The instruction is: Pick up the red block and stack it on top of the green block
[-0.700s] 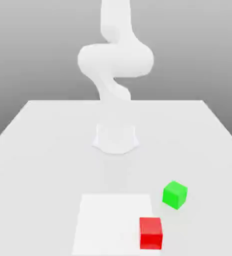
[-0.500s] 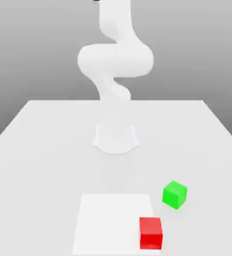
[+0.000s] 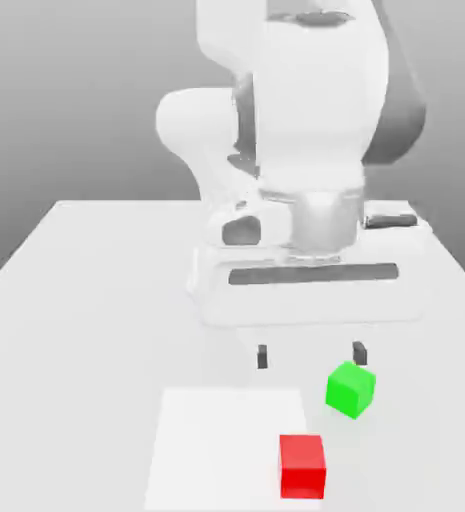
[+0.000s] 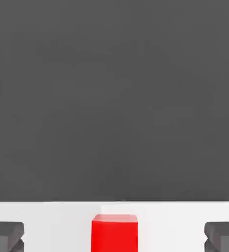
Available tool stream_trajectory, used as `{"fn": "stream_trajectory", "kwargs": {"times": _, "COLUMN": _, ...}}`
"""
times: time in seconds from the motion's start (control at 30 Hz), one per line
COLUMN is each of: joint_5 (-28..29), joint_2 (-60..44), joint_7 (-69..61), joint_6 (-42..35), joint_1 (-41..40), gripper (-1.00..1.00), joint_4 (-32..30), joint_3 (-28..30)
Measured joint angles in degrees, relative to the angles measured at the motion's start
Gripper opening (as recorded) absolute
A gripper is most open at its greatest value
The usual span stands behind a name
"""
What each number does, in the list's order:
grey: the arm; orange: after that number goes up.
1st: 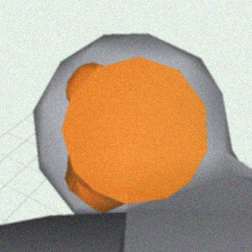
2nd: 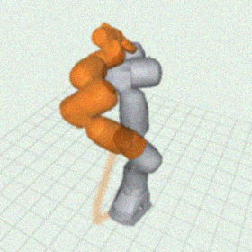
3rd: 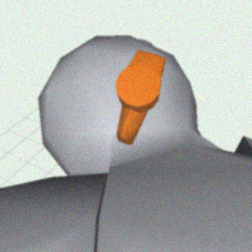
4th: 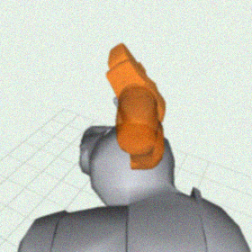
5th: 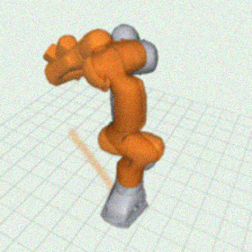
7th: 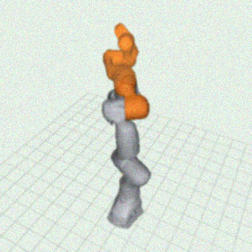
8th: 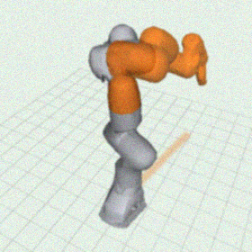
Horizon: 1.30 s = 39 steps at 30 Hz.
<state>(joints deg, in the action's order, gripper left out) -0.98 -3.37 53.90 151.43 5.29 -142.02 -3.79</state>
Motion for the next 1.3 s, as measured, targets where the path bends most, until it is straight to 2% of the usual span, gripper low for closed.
{"fn": "stream_trajectory", "kwargs": {"times": 0.27, "joint_5": 3.46, "joint_2": -16.57, "joint_7": 3.85, "joint_6": 10.66, "joint_1": 1.99, "gripper": 0.0, "joint_4": -0.13, "joint_3": 1.56}}
{"fn": "stream_trajectory", "kwargs": {"times": 0.3, "joint_5": 3.66, "joint_2": -17.78, "joint_7": 4.0, "joint_6": 11.68, "joint_1": 2.0, "gripper": -1.0, "joint_4": 0.04, "joint_3": 1.61}}
{"fn": "stream_trajectory", "kwargs": {"times": 0.53, "joint_5": 3.78, "joint_2": -17.65, "joint_7": 4.1, "joint_6": 11.61, "joint_1": 1.93, "gripper": -1.0, "joint_4": 0.02, "joint_3": 1.55}}
{"fn": "stream_trajectory", "kwargs": {"times": 0.7, "joint_5": 2.4, "joint_2": -8.59, "joint_7": 2.85, "joint_6": 4.11, "joint_1": 1.45, "gripper": -1.0, "joint_4": -1.56, "joint_3": 0.62}}
{"fn": "stream_trajectory", "kwargs": {"times": 0.9, "joint_5": -3.24, "joint_2": 3.26, "joint_7": -13.17, "joint_6": 2.25, "joint_1": 6.67, "gripper": -1.0, "joint_4": -11.46, "joint_3": -5.91}}
{"fn": "stream_trajectory", "kwargs": {"times": 1.03, "joint_5": -4.13, "joint_2": 11.03, "joint_7": -22.69, "joint_6": 1.72, "joint_1": 11.47, "gripper": -1.0, "joint_4": -18.67, "joint_3": -6.69}}
{"fn": "stream_trajectory", "kwargs": {"times": 1.13, "joint_5": -2.61, "joint_2": 10.81, "joint_7": -24.94, "joint_6": 4.47, "joint_1": 12.5, "gripper": -1.0, "joint_4": -21.23, "joint_3": -7.49}}
{"fn": "stream_trajectory", "kwargs": {"times": 1.3, "joint_5": 2.91, "joint_2": 1.33, "joint_7": -21.52, "joint_6": 13.8, "joint_1": 12.14, "gripper": -1.0, "joint_4": -21.22, "joint_3": -6.69}}
